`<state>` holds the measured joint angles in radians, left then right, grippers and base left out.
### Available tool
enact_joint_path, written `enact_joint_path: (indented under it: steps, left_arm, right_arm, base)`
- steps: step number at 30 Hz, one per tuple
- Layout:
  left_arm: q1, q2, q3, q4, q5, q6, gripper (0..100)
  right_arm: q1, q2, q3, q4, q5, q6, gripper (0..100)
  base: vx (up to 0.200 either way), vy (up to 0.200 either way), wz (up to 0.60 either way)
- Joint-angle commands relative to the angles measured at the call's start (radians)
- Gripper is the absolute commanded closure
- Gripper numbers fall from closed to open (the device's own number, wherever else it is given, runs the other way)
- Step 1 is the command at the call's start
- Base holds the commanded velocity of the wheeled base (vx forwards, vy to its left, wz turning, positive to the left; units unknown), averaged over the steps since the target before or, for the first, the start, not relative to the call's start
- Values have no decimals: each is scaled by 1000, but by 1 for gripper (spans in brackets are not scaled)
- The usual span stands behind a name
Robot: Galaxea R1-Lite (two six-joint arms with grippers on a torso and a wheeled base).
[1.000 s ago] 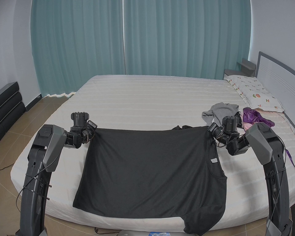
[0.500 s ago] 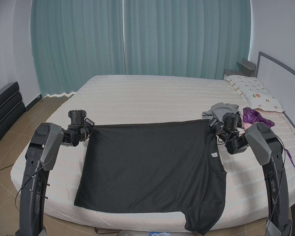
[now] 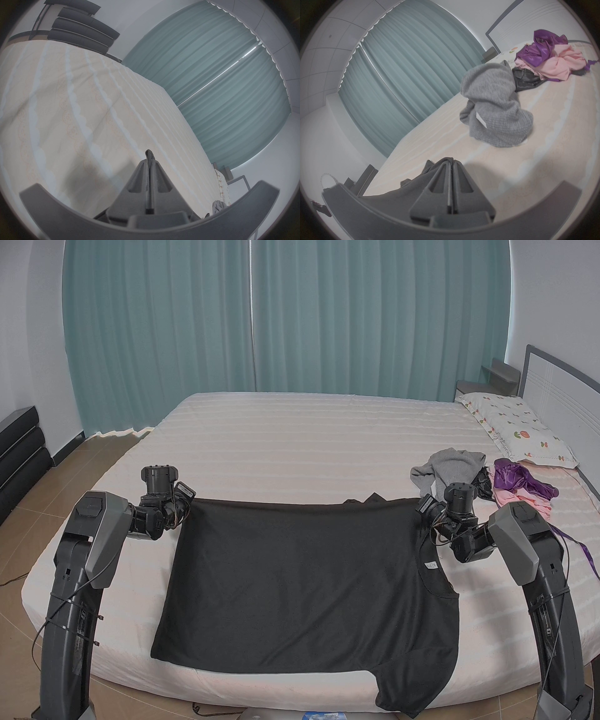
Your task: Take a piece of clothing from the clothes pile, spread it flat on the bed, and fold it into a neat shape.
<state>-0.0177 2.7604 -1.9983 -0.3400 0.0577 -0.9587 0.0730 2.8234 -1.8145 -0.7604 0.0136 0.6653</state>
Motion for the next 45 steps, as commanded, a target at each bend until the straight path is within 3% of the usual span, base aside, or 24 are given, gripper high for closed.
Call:
enact_joint_path:
  steps: [1,2,7,14,18,19,24,26,30,36,42,45]
  left_arm:
    - [-4,18,-2,1,-1,6,100]
    - [-4,19,-2,3,-4,6,0]
    - [-5,22,-2,-1,-6,8,0]
    - [4,-38,61,6,11,0,0]
    - [22,-165,225,-2,1,-9,0]
    - [28,-246,342,-7,-22,-11,0]
    - [28,-420,613,-24,-79,-20,0]
    - [30,-455,678,-42,-91,-20,0]
    - [30,-611,951,-128,-111,-18,0]
    - [22,-782,1204,-168,-179,-20,0]
    - [22,-869,1342,-169,-231,-18,0]
    - [25,-877,1399,-169,-288,-20,0]
  right_arm:
    - [2,34,-13,12,0,-1,0]
    - [4,34,-13,13,2,-1,0]
    - [4,7,9,0,-3,3,0]
    - [-30,-159,202,-10,5,13,0]
    - [-44,-271,382,-13,20,30,0]
    - [-44,-357,518,-40,52,57,0]
    - [-27,-567,897,-143,123,115,0]
    - [-16,-610,974,-158,126,114,0]
    - [36,-757,1199,-166,128,111,0]
    - [103,-866,1391,-168,114,108,0]
    - [105,-891,1426,-171,118,135,0]
    - [93,-874,1437,-171,146,212,0]
  base:
    - [0,0,0]
    - [0,0,0]
    - [0,0,0]
    - [0,0,0]
    - [0,0,0]
    - [0,0,0]
    - [0,0,0]
    - [0,0,0]
    - [0,0,0]
    - [0,0,0]
    - [0,0,0]
    - [-133,0,0]
